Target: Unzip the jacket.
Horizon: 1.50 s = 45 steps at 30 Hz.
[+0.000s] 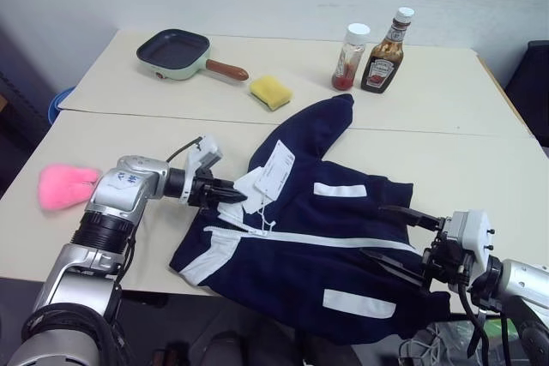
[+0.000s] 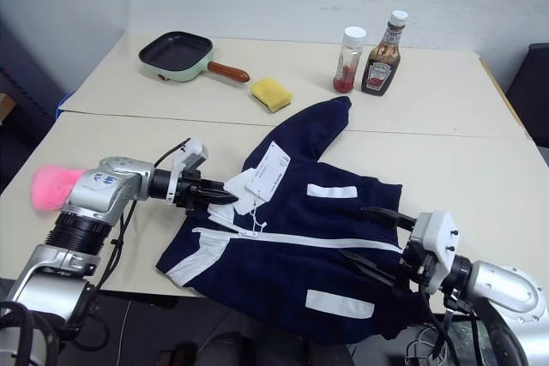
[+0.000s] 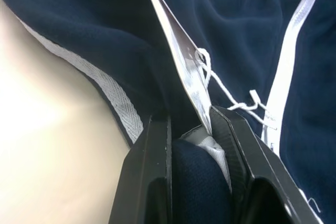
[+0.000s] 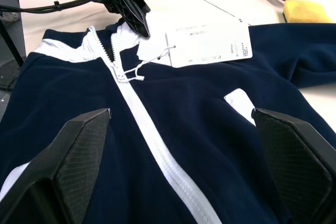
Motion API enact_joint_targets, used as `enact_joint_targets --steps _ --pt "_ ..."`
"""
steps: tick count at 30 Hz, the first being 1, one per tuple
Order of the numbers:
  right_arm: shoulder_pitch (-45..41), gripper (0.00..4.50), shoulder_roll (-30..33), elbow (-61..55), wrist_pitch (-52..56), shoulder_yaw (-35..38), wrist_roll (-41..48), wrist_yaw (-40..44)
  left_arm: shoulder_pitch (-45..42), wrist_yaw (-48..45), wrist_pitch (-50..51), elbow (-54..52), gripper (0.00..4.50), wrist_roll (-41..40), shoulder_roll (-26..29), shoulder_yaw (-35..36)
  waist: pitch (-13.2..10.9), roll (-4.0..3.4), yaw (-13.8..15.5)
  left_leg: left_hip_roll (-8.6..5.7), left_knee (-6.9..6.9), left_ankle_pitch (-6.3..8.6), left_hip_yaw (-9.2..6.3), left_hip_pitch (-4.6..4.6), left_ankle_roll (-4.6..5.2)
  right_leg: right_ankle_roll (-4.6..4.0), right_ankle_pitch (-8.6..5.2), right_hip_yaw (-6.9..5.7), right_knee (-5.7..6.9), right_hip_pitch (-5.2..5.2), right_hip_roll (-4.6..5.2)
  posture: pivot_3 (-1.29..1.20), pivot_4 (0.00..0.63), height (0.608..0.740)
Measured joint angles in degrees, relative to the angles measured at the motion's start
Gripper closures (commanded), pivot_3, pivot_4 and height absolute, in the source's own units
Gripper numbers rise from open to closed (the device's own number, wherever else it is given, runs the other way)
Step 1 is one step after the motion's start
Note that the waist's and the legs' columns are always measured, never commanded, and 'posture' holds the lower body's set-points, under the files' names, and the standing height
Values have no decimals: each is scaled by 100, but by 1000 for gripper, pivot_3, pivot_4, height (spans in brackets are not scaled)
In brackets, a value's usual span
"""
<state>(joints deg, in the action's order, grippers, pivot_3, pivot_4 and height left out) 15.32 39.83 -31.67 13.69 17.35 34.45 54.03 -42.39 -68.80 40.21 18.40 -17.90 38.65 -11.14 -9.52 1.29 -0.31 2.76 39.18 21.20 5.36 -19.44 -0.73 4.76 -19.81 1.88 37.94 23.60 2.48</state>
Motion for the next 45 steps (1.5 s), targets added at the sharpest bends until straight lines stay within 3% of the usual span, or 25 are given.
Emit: enact_joint_targets --steps 6,10,22,25,33,39,42,45 --pt "149 0 0 -31 1 1 -1 -15 104 -433 -534 -11 1587 20 441 171 0 0 5 0 0 0 0 1 -1 0 0 0 1 0 1 0 150 740" --pt "149 0 0 -44 1 0 -3 -20 190 -474 -1202 -49 1587 -69 159 419 -1 2 41 -2 3 1 -3 0 2 0 0 -3 0 -4 5 0 150 740" --pt "117 0 0 -55 17 -2 -4 -30 154 -438 -942 -168 1587 1 -215 271 -1 3 13 0 3 1 0 1 2 0 0 0 1 -2 -2 0 150 740" --pt "91 0 0 -56 26 -29 -4 -50 37 -409 -550 -202 2180 10 -279 130 -1 3 15 -2 3 1 0 1 2 1 1 0 1 -2 -2 0 150 740" --pt "101 0 0 -75 27 -78 -8 -144 127 -264 -307 -466 4479 -1 -563 -15 -1 3 16 1 3 1 -1 1 2 1 0 1 2 -2 -1 0 150 740" --pt "106 0 6 -264 169 -109 80 -198 440 -471 -600 -1232 4479 -348 -810 -16 -1 2 6 1 3 -1 -1 2 -1 1 0 3 3 -2 -2 0 150 740" --pt "52 0 58 -351 300 -109 103 -206 632 -443 -1182 -1414 4479 -92 -853 -259 -1 2 15 0 4 -1 0 7 -1 1 1 4 2 -6 -2 0 150 740" --pt "45 0 199 -402 507 -108 106 -257 835 -353 -1640 -1390 3929 187 -939 -482 -1 2 18 0 4 0 0 9 -1 1 1 6 1 -9 -3 0 150 740"
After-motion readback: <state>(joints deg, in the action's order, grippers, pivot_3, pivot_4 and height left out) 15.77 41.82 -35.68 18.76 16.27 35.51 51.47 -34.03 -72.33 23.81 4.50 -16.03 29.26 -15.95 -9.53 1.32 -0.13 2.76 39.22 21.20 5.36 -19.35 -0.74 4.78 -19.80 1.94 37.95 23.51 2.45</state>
